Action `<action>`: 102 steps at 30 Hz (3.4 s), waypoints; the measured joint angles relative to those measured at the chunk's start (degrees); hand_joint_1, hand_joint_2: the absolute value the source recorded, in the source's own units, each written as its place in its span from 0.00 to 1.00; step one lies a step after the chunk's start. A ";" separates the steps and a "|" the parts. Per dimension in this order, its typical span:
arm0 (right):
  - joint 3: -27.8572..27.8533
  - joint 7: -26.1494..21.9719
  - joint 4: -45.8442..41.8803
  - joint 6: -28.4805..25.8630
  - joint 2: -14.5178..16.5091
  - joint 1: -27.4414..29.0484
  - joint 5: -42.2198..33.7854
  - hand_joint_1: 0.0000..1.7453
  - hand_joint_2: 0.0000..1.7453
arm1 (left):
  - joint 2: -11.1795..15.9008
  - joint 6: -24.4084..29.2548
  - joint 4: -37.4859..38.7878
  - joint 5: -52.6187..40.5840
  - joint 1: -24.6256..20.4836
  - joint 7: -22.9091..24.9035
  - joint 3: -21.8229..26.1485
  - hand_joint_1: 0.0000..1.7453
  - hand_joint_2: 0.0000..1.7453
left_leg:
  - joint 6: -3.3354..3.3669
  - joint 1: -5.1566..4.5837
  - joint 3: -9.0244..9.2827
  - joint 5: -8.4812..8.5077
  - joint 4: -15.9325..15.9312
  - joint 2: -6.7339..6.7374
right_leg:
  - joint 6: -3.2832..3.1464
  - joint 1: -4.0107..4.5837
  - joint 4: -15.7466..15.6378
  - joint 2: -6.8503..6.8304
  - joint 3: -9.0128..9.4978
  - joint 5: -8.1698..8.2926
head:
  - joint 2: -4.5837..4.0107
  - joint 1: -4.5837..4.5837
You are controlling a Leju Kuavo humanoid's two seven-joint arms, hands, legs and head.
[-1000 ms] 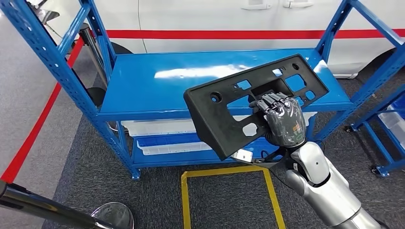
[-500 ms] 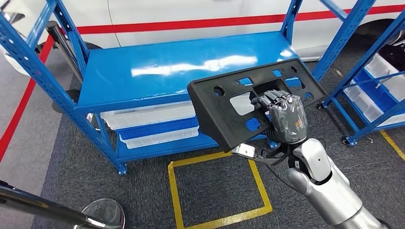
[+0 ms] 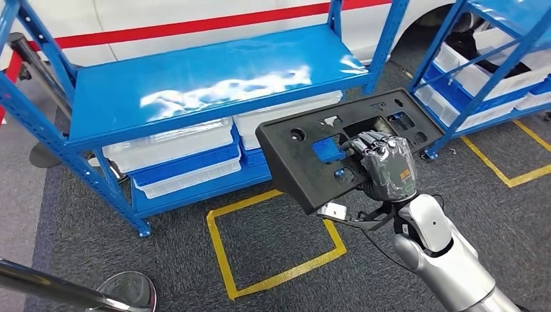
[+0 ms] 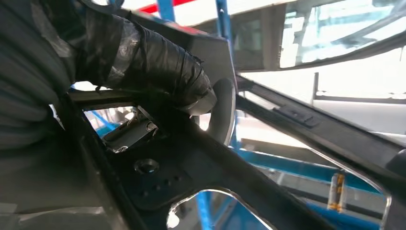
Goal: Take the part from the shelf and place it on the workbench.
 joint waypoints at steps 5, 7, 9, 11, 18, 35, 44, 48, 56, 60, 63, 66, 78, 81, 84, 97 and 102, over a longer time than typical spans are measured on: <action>-0.01 -0.04 1.01 -0.09 0.15 0.68 0.01 1.00 1.00 | -0.07 -0.03 -0.44 -0.37 0.48 0.89 0.29 0.00 1.00 | -1.83 0.34 -1.95 -3.78 3.53 -2.26 | -3.07 0.14 -1.25 1.84 -2.84 2.65 | -0.02 -0.08; 0.00 -0.08 1.21 -0.09 0.28 0.71 0.01 1.00 1.00 | -0.09 -0.13 -0.61 -0.54 0.73 1.11 0.41 0.00 1.00 | -2.07 0.44 -3.23 -9.98 9.92 -4.91 | -3.63 0.25 -1.20 2.99 -4.80 4.28 | -0.02 -0.09; 0.00 -0.15 1.43 -0.08 0.40 0.81 0.02 1.00 1.00 | -0.09 -0.24 -0.83 -0.63 0.95 1.30 0.47 0.00 1.00 | -1.76 0.42 -3.01 -11.89 14.94 -5.49 | -3.67 0.50 -1.12 4.37 -6.81 5.93 | -0.01 -0.09; 0.00 -0.20 1.68 -0.08 0.47 0.96 0.03 1.00 1.00 | -0.09 -0.29 -1.07 -0.68 0.99 1.37 0.49 0.00 1.00 | -1.10 0.32 0.19 -9.16 13.43 -5.86 | -3.52 0.67 -1.01 5.73 -8.83 7.53 | -0.01 -0.09; 0.00 -0.21 2.03 -0.06 0.60 1.07 0.07 1.00 1.00 | -0.28 -0.53 -1.67 -1.19 0.84 1.46 0.52 0.00 1.00 | 0.90 -0.04 10.90 -6.67 -3.79 -8.52 | -1.60 0.55 -2.41 9.07 -11.51 12.50 | -0.01 -0.16; 0.43 -0.13 3.17 0.70 0.85 0.41 0.84 1.00 1.00 | -0.45 -0.83 -2.20 -2.14 0.64 1.52 0.86 0.00 1.00 | -1.46 0.38 -0.73 -2.85 2.13 -1.57 | -2.90 0.28 -1.21 2.06 -3.32 2.81 | -0.01 -0.14; 0.50 -0.11 3.36 0.75 1.10 0.02 0.86 1.00 1.00 | -0.40 -0.89 -2.26 -2.22 0.96 1.56 1.01 0.00 1.00 | 0.60 0.06 6.56 -7.03 2.53 -8.87 | -3.58 1.01 -1.13 7.35 -9.32 8.02 | -0.01 -0.13; 0.59 -0.07 3.40 0.83 1.19 -0.12 0.99 1.00 1.00 | -0.45 -0.96 -2.31 -2.25 0.86 1.46 1.04 0.00 1.00 | 0.86 0.01 9.28 -5.63 -3.59 -9.58 | -2.28 0.43 -2.21 9.54 -10.39 10.60 | -0.01 -0.15; 1.03 0.21 4.09 0.90 1.38 -0.56 1.12 1.00 1.00 | -0.54 -1.02 -2.35 -2.26 0.81 1.38 1.49 0.00 1.00 | 1.55 -0.01 4.08 -1.79 -2.97 -3.09 | -0.62 -0.31 14.46 4.06 -12.94 0.34 | -0.01 -0.01; 1.28 0.81 3.90 0.41 1.23 -0.77 2.02 1.00 1.00 | -0.52 -2.81 -2.44 -1.13 0.45 -2.96 1.87 0.00 1.00 | 0.77 -0.17 1.10 -1.45 -0.65 -0.85 | -0.37 -0.25 3.23 1.02 -3.16 1.79 | -0.01 -0.04; 1.31 2.08 1.82 2.37 0.08 -1.86 1.99 1.00 1.00 | -0.53 -3.36 -2.27 -0.51 -0.27 -6.51 2.00 0.00 1.00 | -0.35 -0.16 0.88 -0.95 -0.27 0.47 | -1.88 0.52 -0.79 0.82 -1.41 0.36 | -0.01 -0.04; 1.29 2.61 0.02 3.74 -0.74 -3.10 1.85 1.00 1.00 | -0.52 -3.10 -1.96 -0.46 -0.84 -6.87 2.04 0.00 1.00 | -1.51 0.29 -0.20 -3.60 2.48 -2.12 | -3.54 0.43 -1.28 2.10 -2.17 1.66 | -0.01 -0.05; 1.29 2.69 -1.75 3.95 -1.11 -3.52 1.80 1.00 1.00 | -0.34 -3.02 -1.44 -0.36 -0.93 -6.93 2.23 0.00 1.00 | -0.24 0.51 5.64 -4.45 -0.56 -9.18 | -2.79 0.75 -0.33 9.40 -6.31 4.97 | -0.01 -0.05; 1.29 2.68 -1.87 3.93 -1.52 -3.51 1.79 1.00 1.00 | -0.38 -3.00 -1.38 -0.36 -1.10 -6.93 2.22 0.00 1.00 | 0.67 0.79 5.85 -3.41 -2.35 -7.02 | -2.05 0.77 1.42 7.80 -7.57 3.74 | -0.01 0.00; 1.29 2.68 -1.86 3.93 -1.67 -3.41 1.79 1.00 1.00 | -0.32 -2.81 -1.34 -0.36 -0.80 -6.93 2.25 0.00 1.00 | 1.16 0.80 5.32 -2.81 -2.70 -4.88 | -1.32 0.42 10.69 4.80 -11.58 -1.52 | -0.01 0.00; 1.15 1.89 -1.27 4.78 -1.47 -1.46 1.21 1.00 1.00 | -0.07 0.46 -1.02 -2.23 -0.64 -2.84 2.31 0.00 1.00 | -1.91 1.03 2.43 -6.64 3.23 -2.64 | -3.21 0.24 -0.67 3.33 -4.91 3.66 | -0.01 -0.02; 1.14 1.22 0.25 3.14 -0.60 0.32 1.16 1.00 1.00 | 0.01 -0.22 -1.23 -2.59 0.56 -1.97 2.31 0.00 1.00 | -1.23 0.96 -2.09 -10.92 14.22 -5.60 | -4.31 1.10 -0.40 6.40 -6.25 4.49 | -0.01 -0.03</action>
